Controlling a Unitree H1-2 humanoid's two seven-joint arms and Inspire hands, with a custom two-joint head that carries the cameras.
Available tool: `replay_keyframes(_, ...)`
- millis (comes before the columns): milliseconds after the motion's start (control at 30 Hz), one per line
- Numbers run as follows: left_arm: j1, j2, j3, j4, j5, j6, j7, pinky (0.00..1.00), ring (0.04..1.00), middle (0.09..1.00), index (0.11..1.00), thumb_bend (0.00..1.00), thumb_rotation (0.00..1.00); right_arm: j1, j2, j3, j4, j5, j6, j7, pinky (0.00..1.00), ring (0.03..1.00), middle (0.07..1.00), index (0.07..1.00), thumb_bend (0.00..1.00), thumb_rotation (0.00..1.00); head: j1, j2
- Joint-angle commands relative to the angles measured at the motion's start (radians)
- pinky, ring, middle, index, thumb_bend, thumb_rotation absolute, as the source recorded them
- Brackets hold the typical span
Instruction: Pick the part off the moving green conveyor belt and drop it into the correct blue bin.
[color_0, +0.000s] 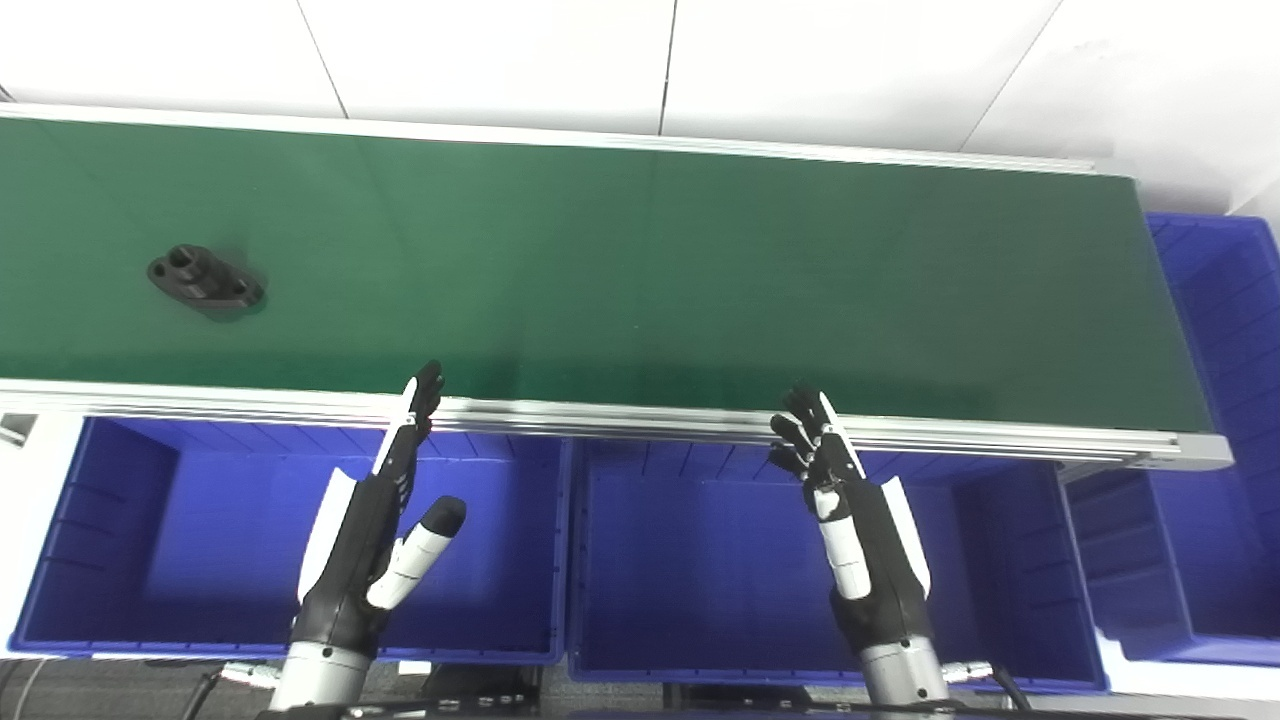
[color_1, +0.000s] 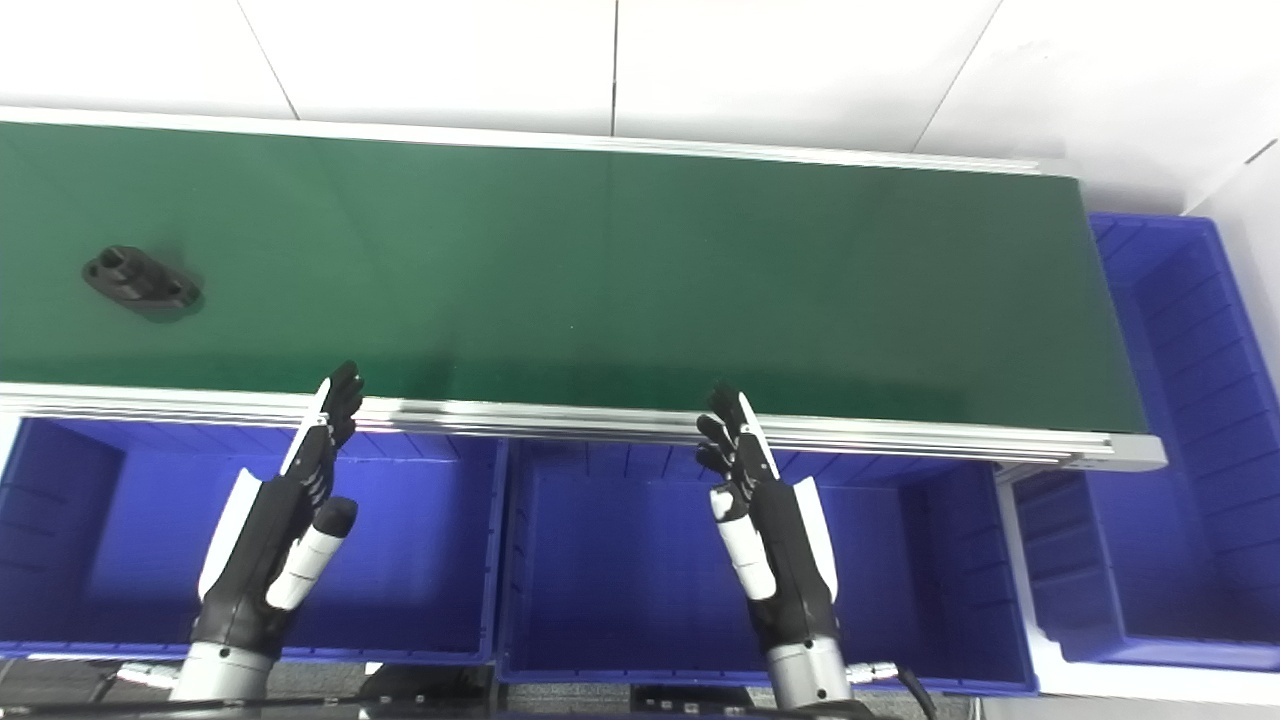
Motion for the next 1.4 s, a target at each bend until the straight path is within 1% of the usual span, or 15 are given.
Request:
replay_keyframes(0, 0.012, 0.002, -0.009, -0.014, 0.004, -0.024, 0.006, 1.00, 0.996, 1.000, 1.000, 0.78, 0.98, 0.008, -0.001, -0.003, -0.010, 0.010, -0.029, 0.004, 0.86, 0.924, 0.958, 0.973, 0.84, 0.99, 0.001, 0.001)
replay_keyframes(67, 0.014, -0.005, -0.017, -0.007, 0.013, -0.022, 0.009, 0.99, 1.000, 1.000, 1.000, 0.79, 0.98, 0.008, -0.008, -0.009, 0.001, 0.020, -0.041, 0.007, 0.85, 0.921, 0.955, 0.970, 0.83, 0.99, 0.041, -0.026)
replay_keyframes(100, 0.015, -0.010, -0.022, 0.000, 0.014, -0.022, 0.010, 0.99, 1.000, 1.000, 1.000, 0.80, 0.98, 0.007, -0.013, -0.014, 0.012, 0.032, -0.052, 0.011, 0.85, 0.922, 0.956, 0.971, 0.83, 0.99, 0.080, -0.050)
replay_keyframes(133, 0.015, -0.014, -0.026, 0.007, 0.015, -0.024, 0.013, 0.99, 1.000, 1.000, 1.000, 0.81, 0.97, 0.005, -0.020, -0.017, 0.021, 0.044, -0.061, 0.016, 0.86, 0.923, 0.959, 0.972, 0.83, 0.99, 0.080, -0.050)
replay_keyframes(167, 0.014, -0.018, -0.031, 0.021, 0.018, -0.035, 0.018, 0.98, 1.000, 1.000, 1.000, 0.81, 0.96, 0.004, -0.027, -0.021, 0.034, 0.058, -0.074, 0.021, 0.87, 0.929, 0.965, 0.978, 0.83, 0.99, 0.117, -0.076)
replay_keyframes(233, 0.010, -0.025, -0.039, 0.051, 0.022, -0.063, 0.028, 0.95, 0.989, 1.000, 1.000, 0.81, 0.94, 0.001, -0.040, -0.031, 0.060, 0.072, -0.097, 0.027, 0.88, 0.934, 0.969, 0.981, 0.83, 1.00, 0.151, -0.105)
replay_keyframes(333, 0.004, -0.037, -0.048, 0.079, 0.025, -0.090, 0.040, 0.91, 0.964, 1.000, 1.000, 0.79, 0.92, 0.000, -0.047, -0.043, 0.087, 0.076, -0.118, 0.025, 0.86, 0.932, 0.964, 0.977, 0.84, 1.00, 0.183, -0.133)
replay_keyframes(500, -0.005, -0.054, -0.060, 0.105, 0.045, -0.112, 0.059, 0.85, 0.936, 0.990, 1.000, 0.77, 0.88, -0.005, -0.053, -0.058, 0.115, 0.086, -0.145, 0.029, 0.85, 0.934, 0.965, 0.975, 0.86, 1.00, 0.216, -0.155)
replay_keyframes(633, -0.007, -0.061, -0.070, 0.113, 0.040, -0.110, 0.059, 0.85, 0.937, 0.989, 1.000, 0.77, 0.84, -0.011, -0.062, -0.070, 0.134, 0.108, -0.155, 0.041, 0.87, 0.945, 0.973, 0.981, 0.87, 1.00, 0.239, -0.174)
replay_keyframes(867, -0.014, -0.062, -0.078, 0.131, 0.028, -0.116, 0.060, 0.85, 0.939, 0.988, 1.000, 0.76, 0.81, -0.019, -0.063, -0.082, 0.153, 0.122, -0.166, 0.051, 0.88, 0.945, 0.972, 0.984, 0.90, 1.00, 0.257, -0.181)
replay_keyframes(900, -0.015, -0.064, -0.080, 0.134, 0.028, -0.117, 0.061, 0.85, 0.938, 0.987, 1.000, 0.75, 0.80, -0.020, -0.064, -0.084, 0.155, 0.125, -0.168, 0.053, 0.88, 0.946, 0.973, 0.985, 0.90, 1.00, 0.274, -0.182)
replay_keyframes(1000, -0.018, -0.069, -0.086, 0.140, 0.036, -0.118, 0.064, 0.84, 0.937, 0.985, 1.000, 0.76, 0.80, -0.022, -0.068, -0.091, 0.161, 0.134, -0.171, 0.061, 0.90, 0.950, 0.975, 0.990, 0.90, 1.00, 0.306, -0.185)
replay_keyframes(1033, -0.019, -0.071, -0.089, 0.142, 0.040, -0.114, 0.064, 0.83, 0.938, 0.985, 1.000, 0.76, 0.80, -0.023, -0.070, -0.094, 0.164, 0.141, -0.172, 0.064, 0.90, 0.950, 0.975, 0.991, 0.90, 1.00, 0.336, -0.194)
replay_keyframes(1133, -0.023, -0.081, -0.099, 0.155, 0.046, -0.113, 0.066, 0.82, 0.941, 0.991, 1.000, 0.78, 0.79, -0.029, -0.080, -0.104, 0.182, 0.162, -0.189, 0.076, 0.94, 0.969, 0.989, 1.000, 0.88, 1.00, 0.375, -0.215)
replay_keyframes(1367, -0.030, -0.097, -0.112, 0.172, 0.040, -0.104, 0.072, 0.81, 0.933, 0.975, 0.998, 0.82, 0.73, -0.038, -0.089, -0.121, 0.193, 0.180, -0.179, 0.093, 0.97, 0.990, 1.000, 1.000, 0.89, 1.00, 0.385, -0.230)
